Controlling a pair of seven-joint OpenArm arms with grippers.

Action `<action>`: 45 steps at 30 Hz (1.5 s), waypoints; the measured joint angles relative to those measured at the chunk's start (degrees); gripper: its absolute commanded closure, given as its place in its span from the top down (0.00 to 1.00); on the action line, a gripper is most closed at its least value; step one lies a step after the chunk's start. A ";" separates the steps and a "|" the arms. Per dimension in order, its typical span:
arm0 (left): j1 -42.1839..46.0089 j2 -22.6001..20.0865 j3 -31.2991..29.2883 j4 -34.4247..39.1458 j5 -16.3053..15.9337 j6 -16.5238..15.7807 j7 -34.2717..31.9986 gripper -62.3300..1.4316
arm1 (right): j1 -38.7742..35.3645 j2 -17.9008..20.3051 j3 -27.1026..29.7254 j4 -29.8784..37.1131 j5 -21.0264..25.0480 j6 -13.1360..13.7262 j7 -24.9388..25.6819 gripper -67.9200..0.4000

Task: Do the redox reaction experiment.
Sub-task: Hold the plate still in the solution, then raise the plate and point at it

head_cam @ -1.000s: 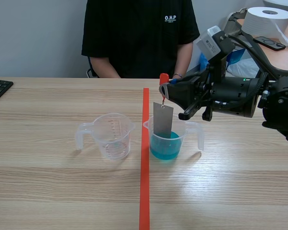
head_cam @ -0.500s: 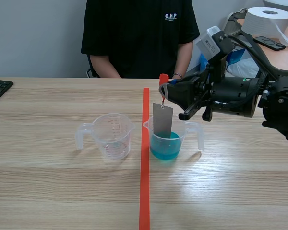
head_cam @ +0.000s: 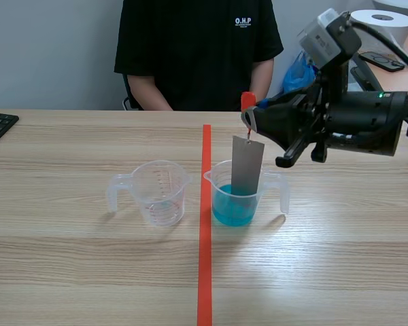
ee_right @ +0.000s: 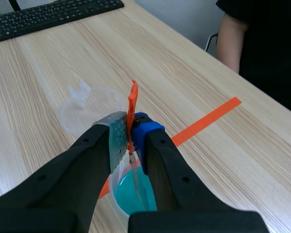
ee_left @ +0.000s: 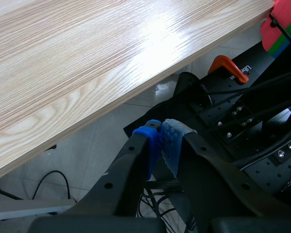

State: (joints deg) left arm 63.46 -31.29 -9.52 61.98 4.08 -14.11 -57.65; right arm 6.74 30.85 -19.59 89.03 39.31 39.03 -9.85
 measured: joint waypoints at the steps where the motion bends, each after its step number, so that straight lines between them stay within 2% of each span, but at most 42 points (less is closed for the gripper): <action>1: 0.00 0.00 0.00 0.00 -0.02 0.00 -0.02 0.09 | -0.13 0.28 0.44 1.01 0.85 0.00 -0.57 0.03; 9: 0.00 0.00 0.00 0.00 0.00 0.00 0.00 0.09 | -0.31 0.79 4.33 7.48 6.45 0.00 -7.48 0.03; 20: 0.00 0.00 0.00 0.00 -0.02 0.00 0.00 0.09 | -0.28 0.76 9.03 15.15 12.57 0.00 -14.49 0.03; 30: 0.00 0.00 0.00 0.00 0.00 0.00 0.00 0.09 | -0.28 0.76 11.28 19.45 14.80 -0.20 -16.20 0.03; 45: 0.00 -0.26 0.00 0.00 0.00 0.02 -0.11 0.09 | -0.28 0.76 11.28 19.58 14.75 -0.20 -16.22 0.03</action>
State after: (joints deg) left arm 63.46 -31.55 -9.52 61.98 4.08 -14.09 -57.76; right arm 6.46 31.62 -8.32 108.62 54.06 38.83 -26.06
